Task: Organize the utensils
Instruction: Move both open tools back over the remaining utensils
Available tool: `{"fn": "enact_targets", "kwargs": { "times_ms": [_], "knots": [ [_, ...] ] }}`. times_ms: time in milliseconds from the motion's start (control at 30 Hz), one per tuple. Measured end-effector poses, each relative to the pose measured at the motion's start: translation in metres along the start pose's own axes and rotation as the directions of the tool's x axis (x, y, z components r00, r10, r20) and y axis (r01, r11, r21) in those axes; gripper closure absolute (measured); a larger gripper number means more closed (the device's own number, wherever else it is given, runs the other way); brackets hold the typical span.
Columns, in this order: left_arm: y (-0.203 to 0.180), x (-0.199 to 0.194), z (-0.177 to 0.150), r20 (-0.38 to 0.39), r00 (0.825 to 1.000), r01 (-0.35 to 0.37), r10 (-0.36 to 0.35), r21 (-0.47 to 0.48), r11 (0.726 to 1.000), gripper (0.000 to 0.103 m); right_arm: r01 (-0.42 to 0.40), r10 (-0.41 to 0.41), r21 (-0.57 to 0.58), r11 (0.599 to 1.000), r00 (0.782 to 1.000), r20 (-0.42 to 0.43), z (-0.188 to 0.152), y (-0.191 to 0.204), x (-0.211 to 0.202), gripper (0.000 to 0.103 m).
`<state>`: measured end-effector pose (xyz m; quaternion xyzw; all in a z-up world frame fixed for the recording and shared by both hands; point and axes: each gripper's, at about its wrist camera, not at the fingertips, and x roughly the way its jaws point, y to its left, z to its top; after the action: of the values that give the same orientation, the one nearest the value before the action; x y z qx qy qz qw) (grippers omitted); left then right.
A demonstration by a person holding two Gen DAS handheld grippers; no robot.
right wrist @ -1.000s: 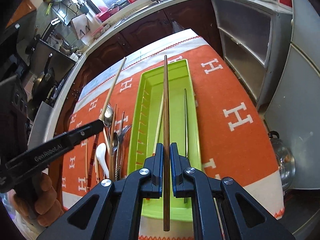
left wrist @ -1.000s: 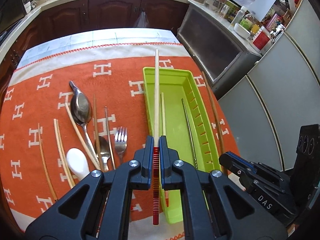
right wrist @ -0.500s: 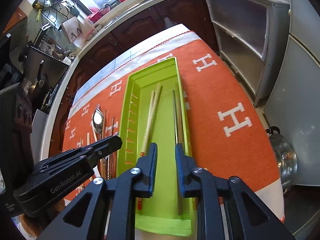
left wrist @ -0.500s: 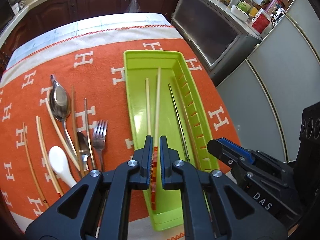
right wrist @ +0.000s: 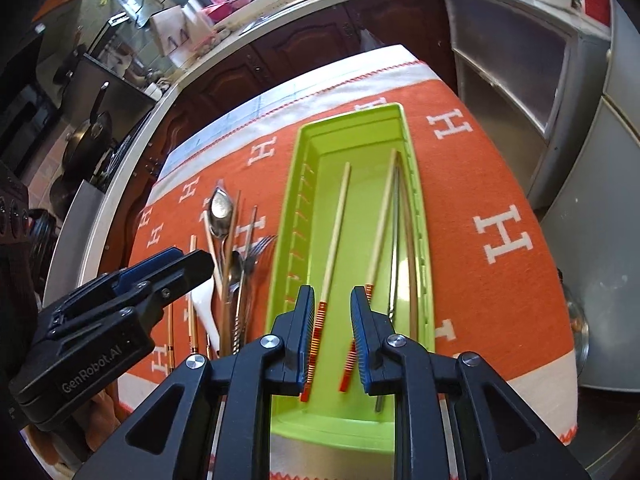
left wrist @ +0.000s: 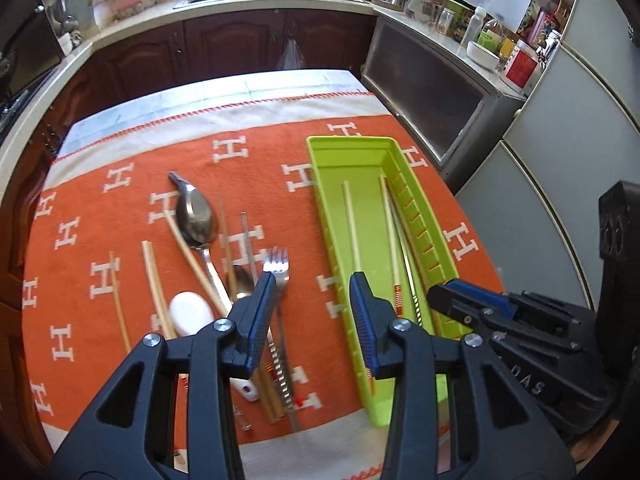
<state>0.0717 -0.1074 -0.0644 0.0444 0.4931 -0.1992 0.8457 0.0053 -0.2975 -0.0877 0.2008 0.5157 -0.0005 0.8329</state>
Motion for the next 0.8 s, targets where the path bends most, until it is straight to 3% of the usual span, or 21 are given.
{"fn": "enact_targets", "kwargs": {
  "times_ms": [167, 367, 567, 800],
  "knots": [
    [0.017, -0.009, -0.010, -0.036, 0.999, -0.008, 0.007, -0.019, 1.000, 0.068, -0.006, 0.006, -0.041, 0.999, 1.000, 0.012, -0.005, 0.019, -0.011, 0.084],
    [0.045, -0.032, -0.023, 0.001, 0.999, -0.036, 0.036, -0.062, 0.997, 0.068, -0.012, 0.013, -0.113, 0.994, 1.000, 0.013, -0.013, 0.048, -0.022, 0.084],
    [0.094, -0.053, -0.038, 0.028, 0.994, -0.097, 0.102, -0.139, 0.986, 0.068, -0.035, 0.036, -0.193, 0.981, 0.999, 0.002, -0.015, 0.084, -0.021, 0.084],
    [0.149, -0.052, -0.058, 0.002, 0.985, -0.168, 0.172, -0.220, 0.961, 0.068, -0.096, 0.089, -0.285, 0.954, 0.995, -0.036, -0.018, 0.138, -0.004, 0.079]
  ]
}}
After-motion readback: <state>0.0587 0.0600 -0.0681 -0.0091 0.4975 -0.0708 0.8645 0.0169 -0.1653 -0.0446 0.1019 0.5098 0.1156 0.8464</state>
